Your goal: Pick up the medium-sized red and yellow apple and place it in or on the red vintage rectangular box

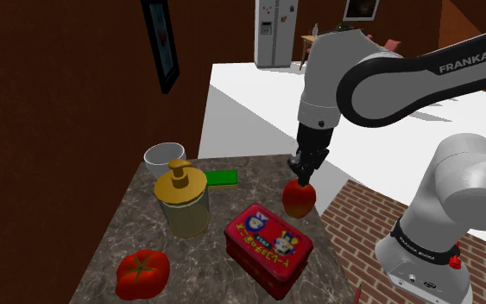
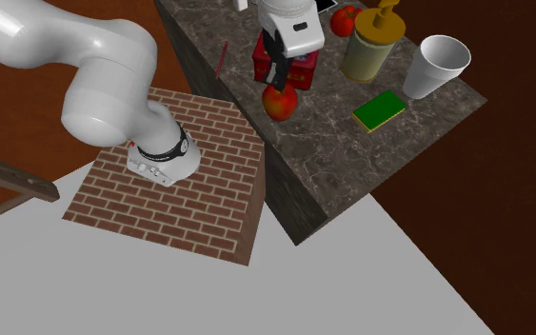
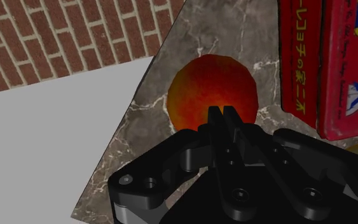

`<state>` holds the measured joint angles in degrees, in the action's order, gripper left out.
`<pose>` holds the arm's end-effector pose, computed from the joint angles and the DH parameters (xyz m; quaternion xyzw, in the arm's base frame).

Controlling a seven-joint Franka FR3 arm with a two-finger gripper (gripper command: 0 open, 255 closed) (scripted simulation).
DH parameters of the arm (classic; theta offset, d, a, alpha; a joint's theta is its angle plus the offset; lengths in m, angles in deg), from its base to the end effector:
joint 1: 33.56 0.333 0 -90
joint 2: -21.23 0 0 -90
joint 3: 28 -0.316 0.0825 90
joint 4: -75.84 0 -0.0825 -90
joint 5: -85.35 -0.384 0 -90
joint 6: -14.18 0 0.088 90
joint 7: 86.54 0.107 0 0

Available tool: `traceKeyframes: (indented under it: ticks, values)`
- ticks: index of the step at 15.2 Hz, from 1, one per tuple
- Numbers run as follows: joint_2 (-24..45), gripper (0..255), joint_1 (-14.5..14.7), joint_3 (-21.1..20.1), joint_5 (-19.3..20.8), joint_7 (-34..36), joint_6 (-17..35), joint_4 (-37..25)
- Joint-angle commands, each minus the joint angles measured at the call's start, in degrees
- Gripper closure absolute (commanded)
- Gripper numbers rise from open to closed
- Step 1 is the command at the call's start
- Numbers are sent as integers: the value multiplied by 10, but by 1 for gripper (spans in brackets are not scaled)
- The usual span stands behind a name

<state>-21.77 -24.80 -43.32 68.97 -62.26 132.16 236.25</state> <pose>0.2863 0.1346 0.4031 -0.9940 0.1038 0.0114 0.0336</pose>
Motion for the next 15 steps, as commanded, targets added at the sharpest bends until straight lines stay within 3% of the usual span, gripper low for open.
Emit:
traceKeyframes:
  ticks: [1, 15]
  values:
    - [-5, 255, -1, 2, 3, 1, -14, -8]
    - [-33, 255, -9, 22, 24, 11, -133, -101]
